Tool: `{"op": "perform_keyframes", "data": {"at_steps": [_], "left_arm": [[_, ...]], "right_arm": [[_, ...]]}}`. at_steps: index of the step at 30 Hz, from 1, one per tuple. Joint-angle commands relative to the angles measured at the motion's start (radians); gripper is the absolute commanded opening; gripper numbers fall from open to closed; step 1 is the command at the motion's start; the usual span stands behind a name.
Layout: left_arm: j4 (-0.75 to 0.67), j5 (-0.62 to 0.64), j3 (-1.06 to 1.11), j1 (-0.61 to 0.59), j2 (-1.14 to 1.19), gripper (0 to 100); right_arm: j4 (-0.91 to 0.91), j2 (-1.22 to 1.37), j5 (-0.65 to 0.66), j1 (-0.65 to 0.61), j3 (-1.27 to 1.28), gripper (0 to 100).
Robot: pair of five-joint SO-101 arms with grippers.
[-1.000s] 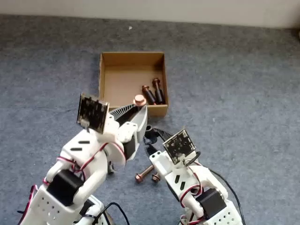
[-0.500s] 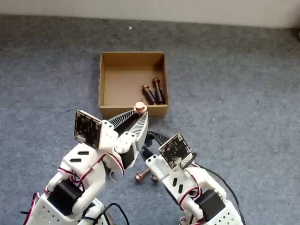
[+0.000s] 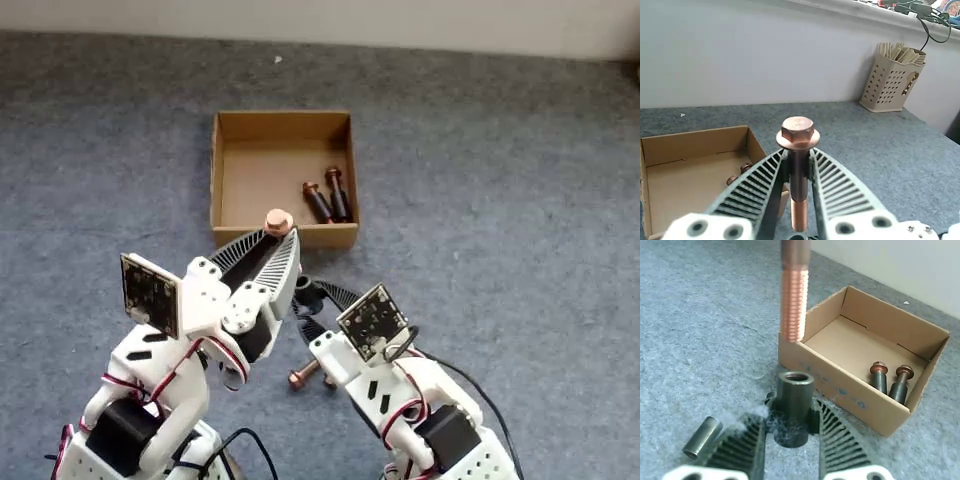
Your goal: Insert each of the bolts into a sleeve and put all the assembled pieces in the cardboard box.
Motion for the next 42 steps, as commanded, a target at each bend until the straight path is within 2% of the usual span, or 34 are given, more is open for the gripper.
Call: {"op": "perform_keyframes", "data": {"at_steps": [1,23,28,34,38,40,42], "left_arm": [[-0.026,0.009,0.021,-0.008,-0.015,1],[-0.021,0.009,0.061,0.045,-0.015,1],[-0.023,0.008,0.081,0.045,-0.015,1],[-0.021,0.006,0.082,0.045,-0.015,1],[-0.021,-0.080,0.088,0.047,-0.015,1],[-0.021,-0.087,0.104,0.047,-0.015,3],[-0.021,-0.086,0.110,0.047,-0.015,8]], "right_arm": [[-0.002,-0.016,0.011,-0.015,-0.061,0.5],[-0.002,-0.016,0.015,-0.012,-0.125,0.5],[-0.002,-0.016,0.126,-0.012,-0.125,0.5],[-0.061,-0.016,0.126,0.013,-0.127,0.5],[-0.120,-0.016,0.124,0.073,-0.127,0.5],[-0.131,-0.016,0.123,0.074,-0.127,0.5],[-0.131,-0.016,0.106,0.074,-0.127,0.5]]}}
